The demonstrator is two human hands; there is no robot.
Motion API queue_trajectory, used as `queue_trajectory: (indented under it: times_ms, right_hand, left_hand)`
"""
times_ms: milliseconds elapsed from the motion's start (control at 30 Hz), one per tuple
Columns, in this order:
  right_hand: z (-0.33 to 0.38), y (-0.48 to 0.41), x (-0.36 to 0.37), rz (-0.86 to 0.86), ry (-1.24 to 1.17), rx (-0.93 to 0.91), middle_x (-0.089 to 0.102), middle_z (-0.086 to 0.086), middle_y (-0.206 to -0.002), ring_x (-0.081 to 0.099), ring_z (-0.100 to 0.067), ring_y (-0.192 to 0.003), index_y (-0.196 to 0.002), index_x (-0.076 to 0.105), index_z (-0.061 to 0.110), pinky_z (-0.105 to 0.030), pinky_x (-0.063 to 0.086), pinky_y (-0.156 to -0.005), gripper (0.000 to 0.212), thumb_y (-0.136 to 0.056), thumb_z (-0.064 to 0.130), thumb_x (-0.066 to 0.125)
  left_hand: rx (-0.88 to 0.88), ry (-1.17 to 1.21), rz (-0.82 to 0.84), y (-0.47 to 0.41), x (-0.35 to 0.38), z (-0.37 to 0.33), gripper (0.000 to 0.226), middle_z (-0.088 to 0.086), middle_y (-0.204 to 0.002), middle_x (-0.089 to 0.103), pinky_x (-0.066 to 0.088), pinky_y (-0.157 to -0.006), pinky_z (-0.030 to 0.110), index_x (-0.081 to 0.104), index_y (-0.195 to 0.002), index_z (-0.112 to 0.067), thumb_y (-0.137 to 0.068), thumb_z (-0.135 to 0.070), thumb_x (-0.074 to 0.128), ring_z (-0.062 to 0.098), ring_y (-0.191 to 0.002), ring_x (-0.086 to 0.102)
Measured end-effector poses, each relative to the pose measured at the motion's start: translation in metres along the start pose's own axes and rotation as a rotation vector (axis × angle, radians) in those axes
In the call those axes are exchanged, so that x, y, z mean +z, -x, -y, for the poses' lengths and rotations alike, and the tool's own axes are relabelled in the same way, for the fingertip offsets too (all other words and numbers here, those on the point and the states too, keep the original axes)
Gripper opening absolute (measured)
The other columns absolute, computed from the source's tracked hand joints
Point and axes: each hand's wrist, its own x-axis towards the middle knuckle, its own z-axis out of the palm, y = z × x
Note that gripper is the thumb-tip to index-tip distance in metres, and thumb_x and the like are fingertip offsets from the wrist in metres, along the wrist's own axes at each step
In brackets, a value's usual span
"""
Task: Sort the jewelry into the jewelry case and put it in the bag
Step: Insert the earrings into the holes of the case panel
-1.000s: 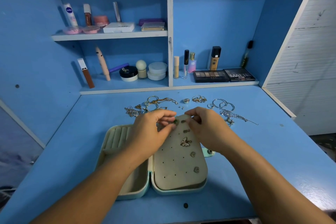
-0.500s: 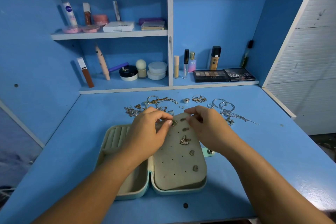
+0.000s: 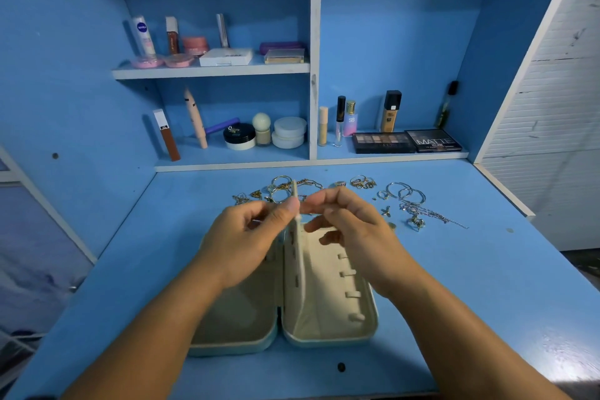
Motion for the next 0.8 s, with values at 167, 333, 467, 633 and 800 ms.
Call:
queue_trajectory:
  times_ms: [167,333,467,633,800]
  right_hand:
    - [-0.016,0.008,0.013,0.053,0.126,0.073,0.071,0.008,-0.098,0.059,-0.01,-0.083,-0.096,0.064,0.019,-0.022,0.044,-0.073,0.031,-0.097,0.003,0.038]
    - [-0.02,0.005,-0.006,-0.072,0.739,0.094,0.064,0.01,-0.084,0.055,-0.004,-0.066,-0.089,0.063,0.035,-0.013,0.041,-0.054,0.023,-0.091,0.018,0.047]
    - [-0.017,-0.011,-0.031,-0.17,0.879,0.077,0.059,0.013,-0.075,0.053,-0.001,-0.052,-0.098,0.066,0.025,-0.01,0.038,-0.046,0.022,-0.092,0.013,0.048]
    - [-0.019,-0.045,-0.064,-0.226,1.064,0.071,0.067,-0.005,-0.11,0.06,-0.021,-0.091,-0.109,0.066,0.012,-0.023,0.045,-0.073,0.026,-0.092,0.007,0.048]
    - [-0.02,-0.076,-0.07,-0.09,1.209,0.095,0.061,-0.005,-0.118,0.053,-0.014,-0.069,-0.117,0.064,0.013,-0.026,0.043,-0.066,0.027,-0.095,0.012,0.047]
  left_hand:
    - [-0.15,0.311,0.04,0.003,-0.008,0.007,0.059,0.002,-0.096,0.076,0.046,-0.102,0.049,0.076,-0.096,-0.02,-0.067,-0.069,0.063,0.021,-0.099,0.069]
    - [-0.256,0.48,0.044,0.006,-0.012,0.012,0.047,0.013,-0.097,0.075,0.047,-0.09,0.039,0.076,-0.092,-0.011,-0.073,-0.053,0.068,0.028,-0.094,0.069]
    - [-0.357,0.563,0.065,0.009,-0.017,0.016,0.046,0.012,-0.08,0.072,0.047,-0.079,0.038,0.073,-0.085,-0.013,-0.081,-0.052,0.051,0.024,-0.072,0.066]
    - [-0.408,0.758,0.112,0.014,-0.018,0.017,0.055,0.009,-0.06,0.064,0.044,-0.06,0.029,0.071,-0.062,-0.013,-0.095,-0.037,0.034,0.019,-0.05,0.061]
    - [-0.427,0.799,0.08,0.012,-0.022,0.025,0.058,0.007,-0.057,0.062,0.044,-0.059,0.028,0.07,-0.053,-0.014,-0.094,-0.034,0.034,0.019,-0.047,0.06]
